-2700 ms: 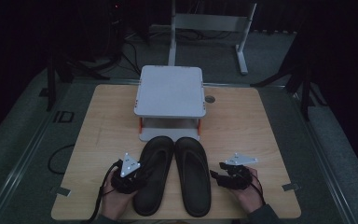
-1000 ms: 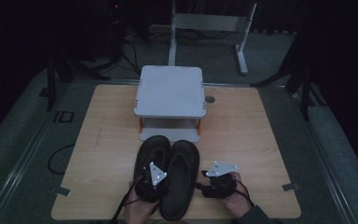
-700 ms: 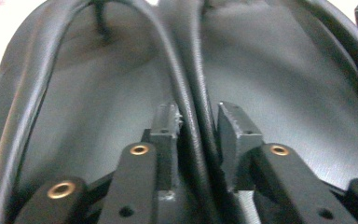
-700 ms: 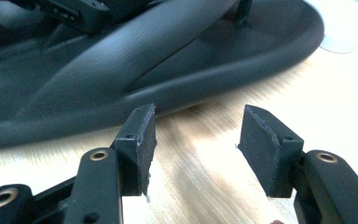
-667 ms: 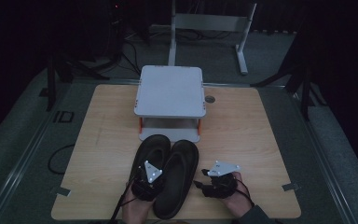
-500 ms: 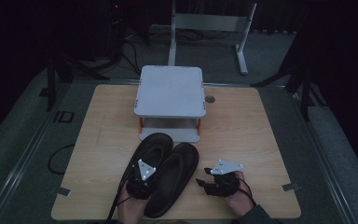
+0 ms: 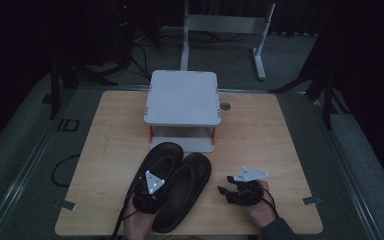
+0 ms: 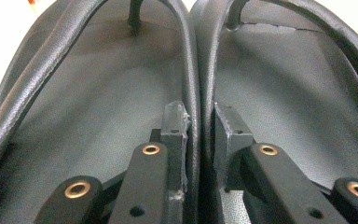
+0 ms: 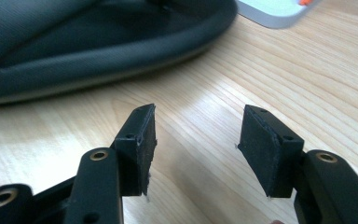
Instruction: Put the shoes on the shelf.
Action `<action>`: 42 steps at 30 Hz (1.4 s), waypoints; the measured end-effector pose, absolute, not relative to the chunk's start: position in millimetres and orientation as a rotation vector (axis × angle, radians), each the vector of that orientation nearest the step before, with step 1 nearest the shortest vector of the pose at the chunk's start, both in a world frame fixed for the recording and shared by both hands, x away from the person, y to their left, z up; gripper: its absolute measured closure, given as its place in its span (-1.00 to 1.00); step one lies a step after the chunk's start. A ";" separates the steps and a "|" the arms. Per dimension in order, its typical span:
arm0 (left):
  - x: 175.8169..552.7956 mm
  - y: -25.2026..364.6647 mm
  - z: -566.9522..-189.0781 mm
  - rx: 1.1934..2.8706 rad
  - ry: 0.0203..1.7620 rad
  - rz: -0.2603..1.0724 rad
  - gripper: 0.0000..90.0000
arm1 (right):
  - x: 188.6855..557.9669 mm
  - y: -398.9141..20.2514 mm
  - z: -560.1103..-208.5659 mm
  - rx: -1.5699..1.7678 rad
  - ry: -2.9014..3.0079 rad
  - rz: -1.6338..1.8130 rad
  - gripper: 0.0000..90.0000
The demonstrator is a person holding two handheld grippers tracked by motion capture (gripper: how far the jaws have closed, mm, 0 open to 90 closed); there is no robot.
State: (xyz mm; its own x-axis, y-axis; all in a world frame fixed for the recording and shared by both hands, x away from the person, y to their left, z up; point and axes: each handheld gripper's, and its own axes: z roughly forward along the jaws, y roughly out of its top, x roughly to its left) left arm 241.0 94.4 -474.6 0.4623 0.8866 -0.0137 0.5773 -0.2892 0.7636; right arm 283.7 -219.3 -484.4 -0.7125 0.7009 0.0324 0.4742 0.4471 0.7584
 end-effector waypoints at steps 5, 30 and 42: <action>242.3 97.1 -470.9 1.961 1.215 0.548 0.69 | 287.1 -229.6 -485.5 1.064 2.378 1.135 0.01; 267.6 87.9 -455.8 1.897 1.239 0.577 0.69 | 291.7 -237.1 -488.0 1.113 2.346 1.119 0.00; 278.1 84.4 -454.2 1.860 1.261 0.593 0.69 | 291.5 -236.5 -489.0 1.109 2.354 1.106 0.00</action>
